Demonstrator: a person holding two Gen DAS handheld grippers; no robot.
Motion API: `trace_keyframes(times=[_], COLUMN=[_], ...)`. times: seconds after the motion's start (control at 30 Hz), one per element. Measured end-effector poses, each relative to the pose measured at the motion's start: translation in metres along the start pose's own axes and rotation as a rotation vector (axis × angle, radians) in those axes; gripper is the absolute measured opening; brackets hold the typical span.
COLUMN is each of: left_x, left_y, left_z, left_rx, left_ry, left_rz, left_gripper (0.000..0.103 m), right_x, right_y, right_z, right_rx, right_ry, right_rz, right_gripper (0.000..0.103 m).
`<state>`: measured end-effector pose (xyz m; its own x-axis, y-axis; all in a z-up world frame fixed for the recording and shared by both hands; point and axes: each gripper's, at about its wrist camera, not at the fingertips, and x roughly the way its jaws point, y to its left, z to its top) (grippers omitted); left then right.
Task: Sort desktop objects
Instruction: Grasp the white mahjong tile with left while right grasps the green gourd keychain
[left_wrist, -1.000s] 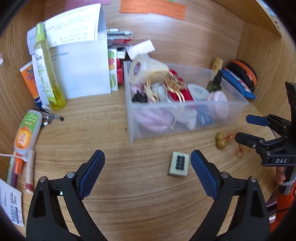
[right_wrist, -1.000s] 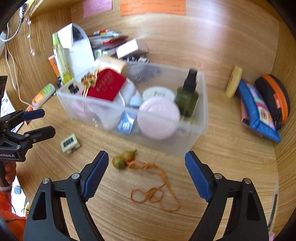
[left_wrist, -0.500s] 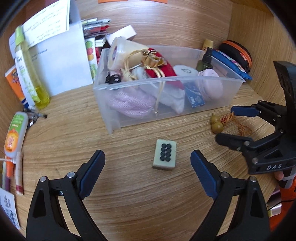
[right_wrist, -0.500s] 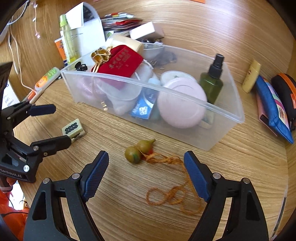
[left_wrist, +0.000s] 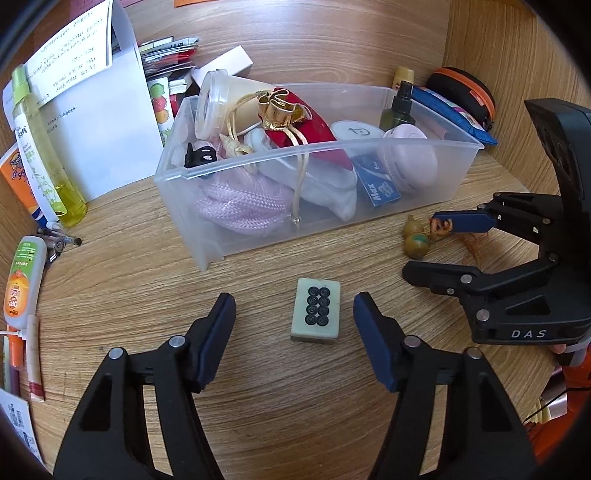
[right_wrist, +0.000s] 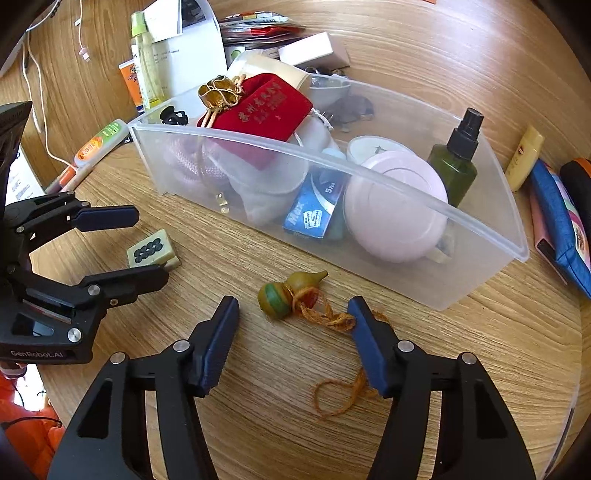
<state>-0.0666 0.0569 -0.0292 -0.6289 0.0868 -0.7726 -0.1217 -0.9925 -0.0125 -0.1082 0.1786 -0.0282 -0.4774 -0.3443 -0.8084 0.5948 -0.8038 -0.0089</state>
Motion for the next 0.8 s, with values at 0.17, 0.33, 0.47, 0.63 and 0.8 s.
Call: trace_keyframes(times=[0.17, 0.33, 0.47, 0.63, 0.8], left_x=[0.004, 0.002, 0.002, 0.000, -0.004], left_y=[-0.003, -0.003, -0.003, -0.003, 0.004], left_z=[0.000, -0.001, -0.001, -0.002, -0.002], left_rx=[0.018, 0.020, 0.017, 0.017, -0.013], left_ry=[0.019, -0.001, -0.001, -0.010, -0.023], left_rz=[0.002, 0.010, 0.007, 0.003, -0.010], left_gripper=[0.047, 0.047, 0.037, 0.030, 0.024], right_x=[0.002, 0.004, 0.004, -0.001, -0.012], right_y=[0.001, 0.001, 0.002, 0.001, -0.004], right_z=[0.005, 0.009, 0.009, 0.009, 0.008], right_rx=[0.004, 0.013, 0.009, 0.017, 0.042], right_ry=[-0.010, -0.025, -0.032, -0.050, -0.072], right_rz=[-0.001, -0.007, -0.005, 0.016, 0.046], right_gripper=[0.048, 0.030, 0.029, 0.029, 0.029])
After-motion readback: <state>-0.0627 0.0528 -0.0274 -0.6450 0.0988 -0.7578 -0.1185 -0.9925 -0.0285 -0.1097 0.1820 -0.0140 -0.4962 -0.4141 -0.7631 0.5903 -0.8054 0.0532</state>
